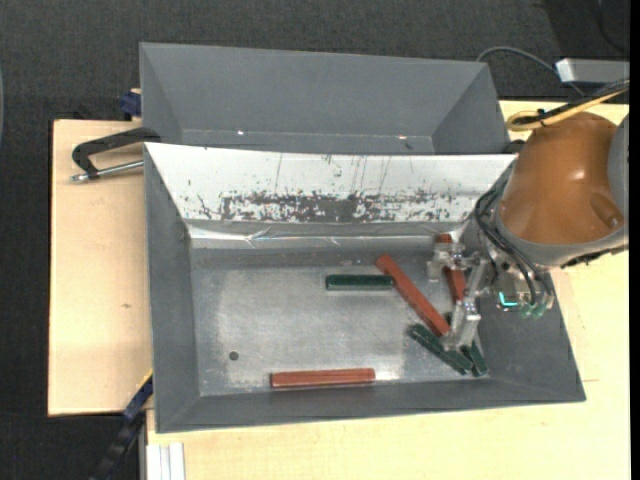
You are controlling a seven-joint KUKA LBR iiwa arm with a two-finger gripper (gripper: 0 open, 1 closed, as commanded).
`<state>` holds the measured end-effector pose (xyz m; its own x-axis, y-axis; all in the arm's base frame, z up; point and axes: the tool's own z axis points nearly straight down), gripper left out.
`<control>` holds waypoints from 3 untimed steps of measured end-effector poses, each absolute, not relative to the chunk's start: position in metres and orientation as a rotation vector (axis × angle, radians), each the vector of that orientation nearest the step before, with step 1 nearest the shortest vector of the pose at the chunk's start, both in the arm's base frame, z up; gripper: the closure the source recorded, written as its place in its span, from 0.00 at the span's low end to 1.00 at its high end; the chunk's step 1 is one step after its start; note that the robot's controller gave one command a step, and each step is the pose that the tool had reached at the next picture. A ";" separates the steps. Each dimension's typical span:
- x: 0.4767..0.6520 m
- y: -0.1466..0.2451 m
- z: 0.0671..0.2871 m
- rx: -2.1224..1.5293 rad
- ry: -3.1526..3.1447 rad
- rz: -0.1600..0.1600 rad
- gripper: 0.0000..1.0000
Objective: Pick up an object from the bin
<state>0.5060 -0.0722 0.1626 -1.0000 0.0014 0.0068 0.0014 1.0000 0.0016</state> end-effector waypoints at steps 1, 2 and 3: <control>0.507 -0.072 0.166 0.000 -3.142 -0.001 0.00; 0.514 -0.095 0.133 -0.104 -3.147 -0.002 0.00; 0.512 -0.101 0.089 -0.363 -3.122 0.000 0.00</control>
Offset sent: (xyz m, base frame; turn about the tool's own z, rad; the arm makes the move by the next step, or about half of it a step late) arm 0.0119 -0.0594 -0.0872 0.1665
